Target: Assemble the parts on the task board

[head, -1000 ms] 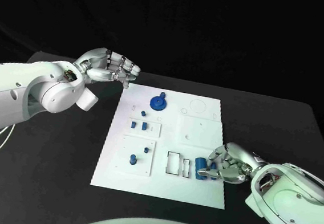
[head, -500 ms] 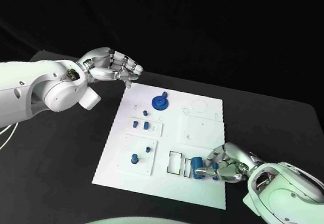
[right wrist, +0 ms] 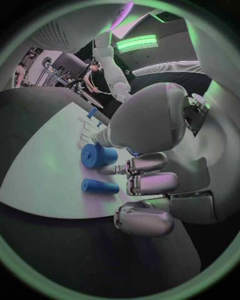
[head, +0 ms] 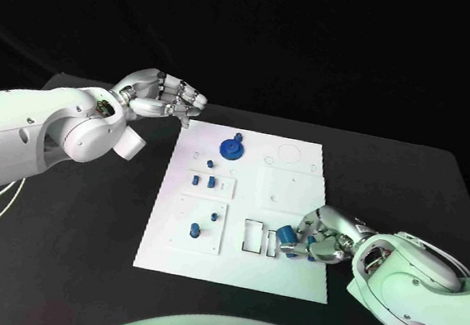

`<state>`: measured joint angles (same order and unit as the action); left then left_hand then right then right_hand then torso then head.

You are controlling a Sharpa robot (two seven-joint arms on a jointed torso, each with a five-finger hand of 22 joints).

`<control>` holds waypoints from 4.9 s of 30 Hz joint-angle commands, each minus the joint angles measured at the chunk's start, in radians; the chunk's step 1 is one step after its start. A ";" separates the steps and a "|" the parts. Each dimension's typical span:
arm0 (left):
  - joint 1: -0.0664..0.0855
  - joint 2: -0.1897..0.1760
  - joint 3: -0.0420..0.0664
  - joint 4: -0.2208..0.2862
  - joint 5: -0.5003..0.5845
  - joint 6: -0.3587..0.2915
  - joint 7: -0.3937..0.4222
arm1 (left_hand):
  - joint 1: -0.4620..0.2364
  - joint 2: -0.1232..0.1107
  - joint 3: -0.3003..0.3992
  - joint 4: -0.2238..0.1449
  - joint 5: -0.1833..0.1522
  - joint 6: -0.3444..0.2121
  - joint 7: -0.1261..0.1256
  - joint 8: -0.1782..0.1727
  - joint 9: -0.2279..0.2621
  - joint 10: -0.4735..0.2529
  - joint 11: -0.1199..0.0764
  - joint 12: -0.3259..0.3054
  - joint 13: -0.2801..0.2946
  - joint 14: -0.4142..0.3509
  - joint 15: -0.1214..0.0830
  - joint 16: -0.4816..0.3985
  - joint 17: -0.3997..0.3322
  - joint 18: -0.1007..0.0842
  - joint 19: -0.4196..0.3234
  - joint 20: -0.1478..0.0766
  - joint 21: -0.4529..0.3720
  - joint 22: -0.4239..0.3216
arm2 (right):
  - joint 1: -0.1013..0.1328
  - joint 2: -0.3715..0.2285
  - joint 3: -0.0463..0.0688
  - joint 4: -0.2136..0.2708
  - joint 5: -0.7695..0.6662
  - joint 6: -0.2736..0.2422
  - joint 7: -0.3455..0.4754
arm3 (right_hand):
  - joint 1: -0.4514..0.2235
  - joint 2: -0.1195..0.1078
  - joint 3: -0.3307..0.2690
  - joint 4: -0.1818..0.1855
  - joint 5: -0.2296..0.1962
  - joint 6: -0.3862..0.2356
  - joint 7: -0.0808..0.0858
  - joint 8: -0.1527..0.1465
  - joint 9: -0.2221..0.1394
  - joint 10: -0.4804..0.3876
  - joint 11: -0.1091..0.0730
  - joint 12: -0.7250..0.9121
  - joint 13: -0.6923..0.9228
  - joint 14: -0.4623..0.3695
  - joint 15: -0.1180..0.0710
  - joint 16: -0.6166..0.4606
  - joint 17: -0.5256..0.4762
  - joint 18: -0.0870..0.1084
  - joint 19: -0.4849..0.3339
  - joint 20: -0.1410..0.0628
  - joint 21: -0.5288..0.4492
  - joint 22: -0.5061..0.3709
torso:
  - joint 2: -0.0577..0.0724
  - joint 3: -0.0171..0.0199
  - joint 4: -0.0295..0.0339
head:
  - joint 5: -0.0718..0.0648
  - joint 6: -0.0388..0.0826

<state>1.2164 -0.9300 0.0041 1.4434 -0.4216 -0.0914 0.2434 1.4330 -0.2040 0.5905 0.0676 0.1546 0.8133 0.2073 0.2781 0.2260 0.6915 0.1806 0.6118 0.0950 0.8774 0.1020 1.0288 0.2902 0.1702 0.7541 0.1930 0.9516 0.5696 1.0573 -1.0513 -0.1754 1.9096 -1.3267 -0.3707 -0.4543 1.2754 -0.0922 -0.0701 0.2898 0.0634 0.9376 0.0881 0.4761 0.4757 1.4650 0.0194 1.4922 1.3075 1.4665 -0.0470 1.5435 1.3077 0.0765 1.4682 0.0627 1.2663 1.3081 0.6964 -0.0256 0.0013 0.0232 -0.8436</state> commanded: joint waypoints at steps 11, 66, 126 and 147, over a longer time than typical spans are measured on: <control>0.000 0.000 0.001 0.004 0.006 0.022 0.006 | -0.002 0.004 -0.001 0.005 0.005 -0.006 0.027 0.005 -0.001 -0.007 -0.002 0.007 -0.002 -0.007 0.002 0.004 0.001 0.014 0.004 0.003 -0.006 -0.001 | -0.007 0.006 -0.004 -0.001 -0.013 -0.005 -0.050 | 0.054 0.019 0.000 -0.007 0.006 0.013 -0.004 0.011 -0.004 0.043 -0.011 -0.001 0.175 0.089 -0.008 0.003 0.187 -0.020 0.018 -0.010 0.001 0.187 | 0.000 0.0002 -0.0007 | 0.000 0.005; 0.001 0.008 0.000 -0.003 0.004 0.044 0.008 | -0.011 0.001 -0.007 0.015 0.005 -0.006 0.025 0.019 0.000 -0.018 -0.003 0.021 -0.005 -0.015 0.003 0.009 0.005 0.014 0.004 0.006 -0.023 -0.012 | 0.006 0.060 0.002 0.042 0.278 -0.153 0.044 | 0.028 0.056 0.041 0.003 0.006 0.075 -0.029 0.023 -0.018 0.071 -0.034 0.025 0.209 0.092 -0.028 0.008 0.202 -0.033 0.041 -0.029 0.072 0.205 | -0.001 -0.0015 -0.0012 | -0.007 0.000; 0.001 0.004 0.000 -0.002 0.004 0.042 0.008 | -0.009 0.002 -0.006 0.013 0.005 -0.012 0.026 0.018 -0.001 -0.020 -0.002 0.023 -0.006 -0.016 0.003 0.009 0.005 0.014 0.006 0.006 -0.024 -0.013 | -0.012 0.103 0.001 0.021 0.272 -0.138 0.033 | -0.052 0.072 -0.006 -0.004 0.006 0.077 -0.034 0.032 -0.012 0.073 -0.038 0.023 0.210 0.093 -0.032 0.009 0.206 -0.033 0.042 -0.032 0.075 0.206 | 0.000 -0.0001 -0.0009 | 0.001 -0.010; 0.001 0.003 0.000 -0.002 0.008 0.031 0.020 | -0.007 0.002 -0.006 0.012 0.005 -0.013 0.026 0.020 -0.001 -0.022 -0.001 0.026 -0.007 -0.018 0.004 0.009 0.005 0.014 0.007 0.006 -0.025 -0.014 | 0.001 0.049 0.002 0.045 0.260 -0.133 0.103 | -0.027 0.066 -0.015 -0.005 0.005 0.056 -0.027 0.022 -0.015 0.071 -0.032 0.020 0.209 0.091 -0.028 0.006 0.195 -0.031 0.037 -0.030 0.062 0.202 | -0.001 0.0005 -0.0021 | -0.003 -0.004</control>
<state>1.2167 -0.9280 0.0041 1.4395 -0.4216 -0.0585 0.2442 1.4264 -0.1975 0.5835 0.0802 0.1546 0.8060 0.2070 0.2963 0.2262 0.6774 0.1804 0.6311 0.0902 0.8664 0.1058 1.0328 0.2938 0.1703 0.7578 0.1966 0.9323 0.5576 1.0534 -0.9943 -0.1741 1.9475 -1.0517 -0.5132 -0.4057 1.2394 -0.0253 -0.0811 0.2842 0.0660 0.9995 0.0605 0.5017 0.4621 1.4649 -0.0126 1.5121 1.3079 1.4647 -0.0699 1.5473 1.3080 0.0611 1.4644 0.0376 1.3323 1.3080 0.6966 -0.0248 0.0002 0.0221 -0.8496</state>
